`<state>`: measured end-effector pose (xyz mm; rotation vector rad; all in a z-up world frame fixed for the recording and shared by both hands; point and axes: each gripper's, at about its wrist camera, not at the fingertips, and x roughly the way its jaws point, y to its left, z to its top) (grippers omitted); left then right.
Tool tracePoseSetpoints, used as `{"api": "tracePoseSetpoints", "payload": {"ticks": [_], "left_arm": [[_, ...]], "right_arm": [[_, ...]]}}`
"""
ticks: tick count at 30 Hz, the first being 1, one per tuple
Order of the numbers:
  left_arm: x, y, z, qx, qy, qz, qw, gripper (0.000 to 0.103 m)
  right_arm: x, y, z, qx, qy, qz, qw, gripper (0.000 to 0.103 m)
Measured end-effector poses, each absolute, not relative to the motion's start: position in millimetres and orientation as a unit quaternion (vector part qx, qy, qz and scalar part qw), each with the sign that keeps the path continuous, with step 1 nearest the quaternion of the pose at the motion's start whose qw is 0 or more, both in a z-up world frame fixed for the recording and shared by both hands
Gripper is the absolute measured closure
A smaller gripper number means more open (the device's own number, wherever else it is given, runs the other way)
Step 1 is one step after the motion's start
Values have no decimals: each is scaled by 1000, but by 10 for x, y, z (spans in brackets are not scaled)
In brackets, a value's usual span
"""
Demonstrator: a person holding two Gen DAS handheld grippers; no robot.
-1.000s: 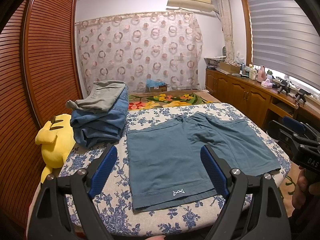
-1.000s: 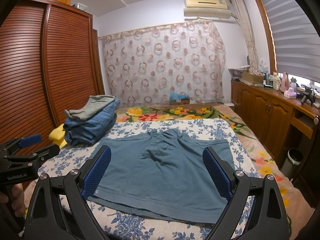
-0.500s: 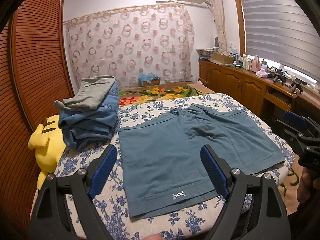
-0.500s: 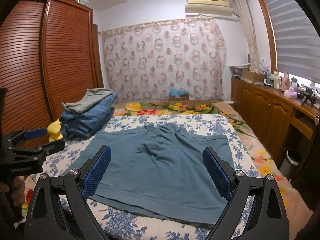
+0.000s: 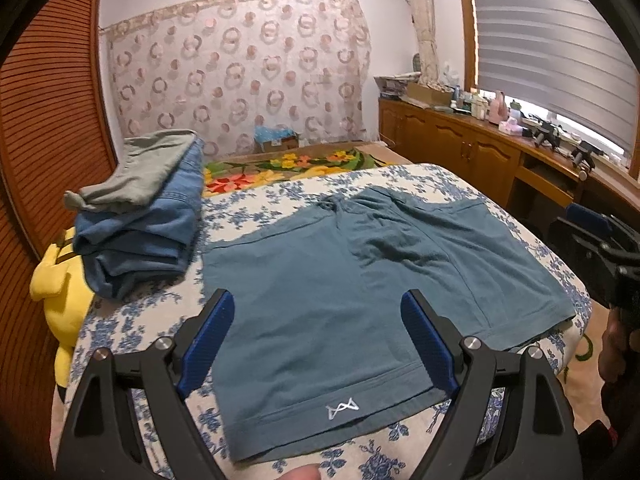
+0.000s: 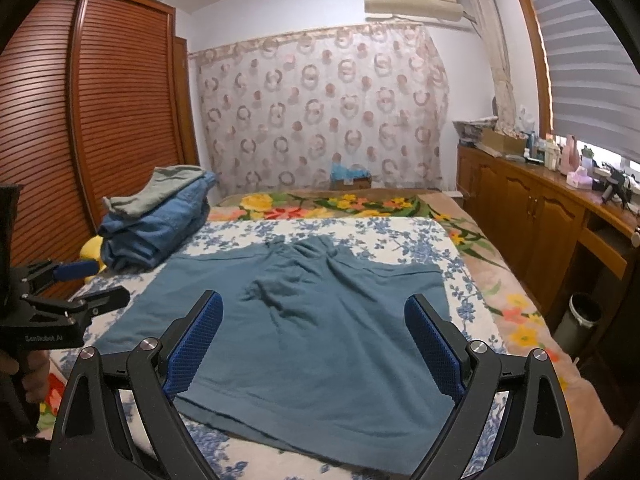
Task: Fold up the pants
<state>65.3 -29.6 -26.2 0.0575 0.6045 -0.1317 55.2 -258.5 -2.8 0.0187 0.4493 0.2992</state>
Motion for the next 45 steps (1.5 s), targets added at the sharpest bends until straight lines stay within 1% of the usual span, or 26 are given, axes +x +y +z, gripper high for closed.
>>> {"api": "tracePoseSetpoints", "payload": {"ticks": [6,9,12,14,24,26,33,35,37,39,40,41,43,45], "left_arm": [[774,-397,-320,35,309,-81,947,17],[849,-454,-351,36,316,-91,944,17],[928,-510,-386,36,323,-101,940,17],[984,-539,-407,36,328,-108,938,17],[1171,-580,-487,27,348,-128,928,17],[1193,-572,-521,25,354,-129,926,17],[1252,-518,-656,14,374,-130,918,17],[1279,-514,-703,14,381,-130,915,17],[1303,-518,-734,14,385,-128,914,17],[1327,-506,-784,11,393,-128,910,17],[1341,-495,-803,10,396,-128,909,17],[1347,-490,-829,9,398,-127,908,17],[1357,-476,-858,10,403,-126,906,17],[1366,-456,-892,10,407,-124,905,17]], "right_arm": [[728,-2767,-87,-3,234,142,962,13],[838,-2883,-136,-8,245,140,959,16],[978,-2989,-185,-16,259,142,955,22],[1077,-3047,-228,-20,272,145,951,27],[1807,-3330,-499,-28,355,142,924,44],[1973,-3415,-561,-17,372,139,918,52],[2469,-3665,-772,41,428,130,894,68],[2527,-3660,-788,41,429,132,893,74],[2568,-3624,-784,37,430,135,892,75],[2589,-3587,-780,34,433,144,889,82],[2607,-3570,-783,31,434,148,888,91],[2614,-3556,-784,27,435,151,887,95],[2595,-3557,-755,24,431,157,888,101],[2588,-3595,-695,25,417,150,896,102]]}}
